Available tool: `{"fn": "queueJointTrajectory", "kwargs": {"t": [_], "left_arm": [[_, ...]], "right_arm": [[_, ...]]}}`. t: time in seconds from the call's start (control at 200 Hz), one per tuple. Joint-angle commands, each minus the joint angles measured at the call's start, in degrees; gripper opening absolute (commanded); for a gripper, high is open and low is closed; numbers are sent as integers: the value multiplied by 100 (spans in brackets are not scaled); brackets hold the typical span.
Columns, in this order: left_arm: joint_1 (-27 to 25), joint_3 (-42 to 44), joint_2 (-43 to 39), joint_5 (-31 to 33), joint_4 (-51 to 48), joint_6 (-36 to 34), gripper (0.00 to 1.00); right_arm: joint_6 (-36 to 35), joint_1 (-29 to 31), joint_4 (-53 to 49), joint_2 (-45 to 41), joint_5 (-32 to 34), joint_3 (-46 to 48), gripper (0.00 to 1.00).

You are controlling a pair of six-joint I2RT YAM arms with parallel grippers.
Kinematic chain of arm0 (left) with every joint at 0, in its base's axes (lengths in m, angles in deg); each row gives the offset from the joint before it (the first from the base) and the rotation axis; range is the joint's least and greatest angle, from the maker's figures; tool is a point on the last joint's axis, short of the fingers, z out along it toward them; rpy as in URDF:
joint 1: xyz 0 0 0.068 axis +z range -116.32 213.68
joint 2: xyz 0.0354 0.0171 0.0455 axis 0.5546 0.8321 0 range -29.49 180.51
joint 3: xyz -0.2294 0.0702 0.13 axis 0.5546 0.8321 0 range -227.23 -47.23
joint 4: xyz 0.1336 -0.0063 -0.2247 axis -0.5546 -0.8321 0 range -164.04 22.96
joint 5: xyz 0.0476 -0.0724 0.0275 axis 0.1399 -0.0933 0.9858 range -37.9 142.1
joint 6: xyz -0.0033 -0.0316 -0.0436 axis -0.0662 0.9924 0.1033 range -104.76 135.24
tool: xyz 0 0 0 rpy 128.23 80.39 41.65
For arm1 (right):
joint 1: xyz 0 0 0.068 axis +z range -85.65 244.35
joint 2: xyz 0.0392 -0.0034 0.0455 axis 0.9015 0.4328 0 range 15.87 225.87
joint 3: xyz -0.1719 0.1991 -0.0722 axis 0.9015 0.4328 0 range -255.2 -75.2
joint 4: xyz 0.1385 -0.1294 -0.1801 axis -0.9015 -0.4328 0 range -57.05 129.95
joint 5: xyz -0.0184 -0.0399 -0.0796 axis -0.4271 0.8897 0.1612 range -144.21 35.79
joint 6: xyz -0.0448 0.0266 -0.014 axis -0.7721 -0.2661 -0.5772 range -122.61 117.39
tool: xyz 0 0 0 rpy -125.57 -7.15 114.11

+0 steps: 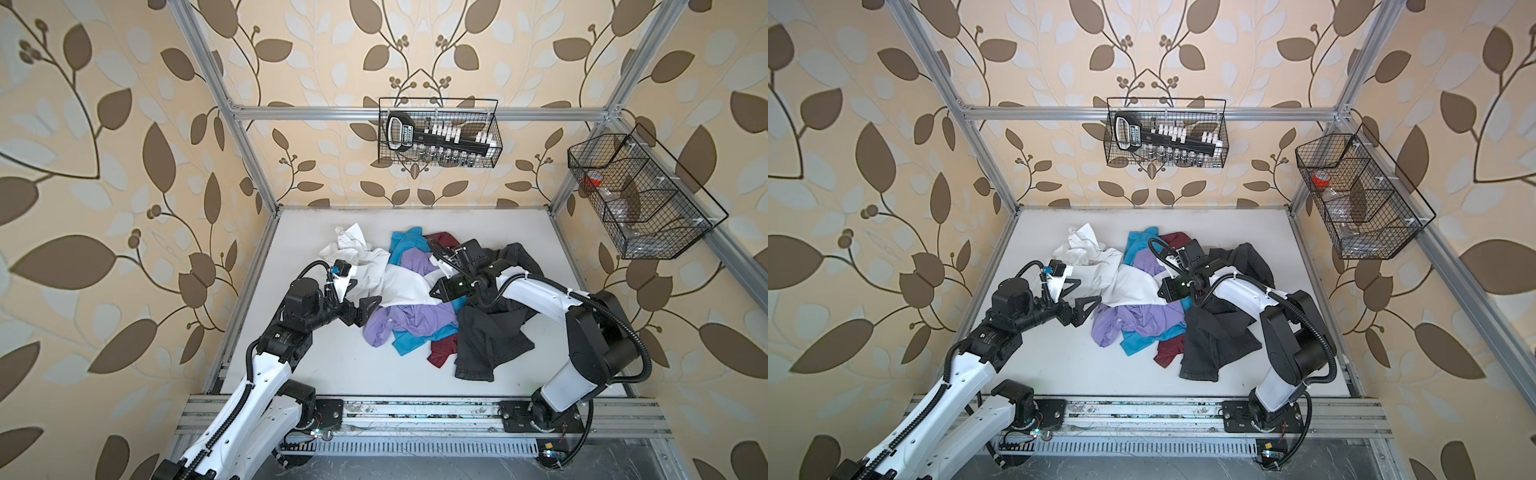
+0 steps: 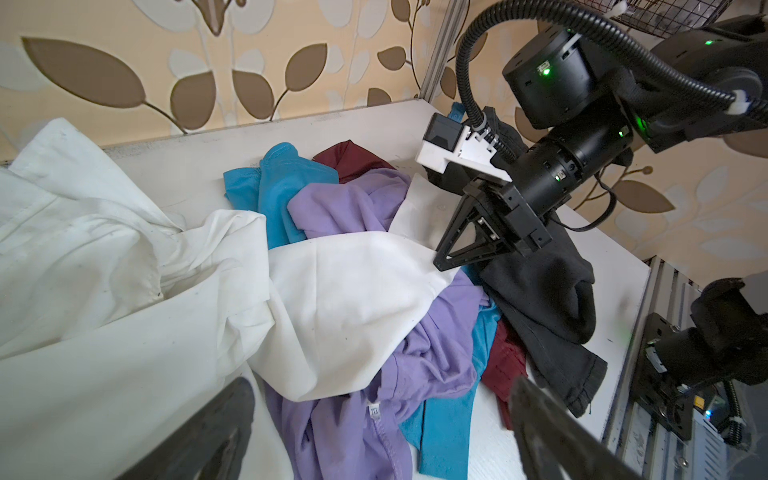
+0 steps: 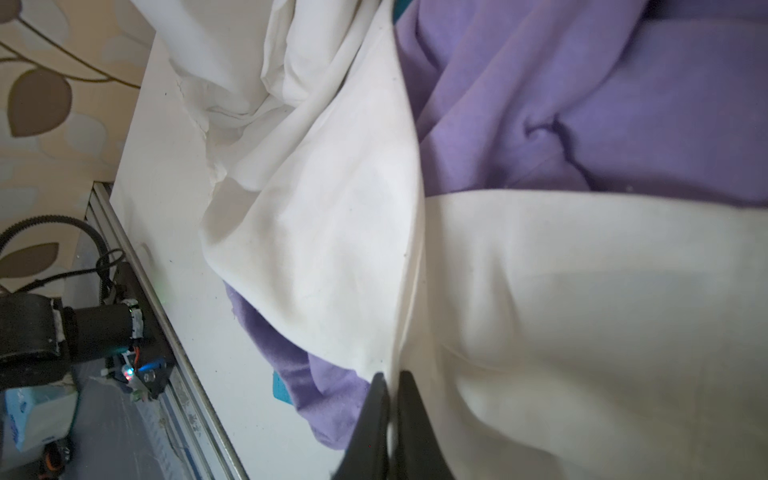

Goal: Pick out a specific cloth from the pile

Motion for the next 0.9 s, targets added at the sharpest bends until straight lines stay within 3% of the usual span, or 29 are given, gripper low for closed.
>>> {"fn": "queueJointTrajectory", "kwargs": {"t": [0.0, 0.25, 0.54, 0.705, 0.895], "left_arm": [[-64, -53, -10, -133, 159, -67, 95], [-64, -47, -44, -108, 159, -70, 95], [-64, 13, -207, 57, 210, -36, 95], [-64, 35, -301, 291, 206, -17, 95], [-64, 199, -616, 542, 362, 1, 94]], "right_arm": [[-28, 42, 3, 78, -186, 23, 0], [55, 122, 31, -178, -183, -364, 0], [249, 456, 651, -275, -449, -1844, 0], [452, 727, 1120, 527, -1054, -3069, 0], [874, 1036, 1191, 2327, -1888, -5280, 0]]}}
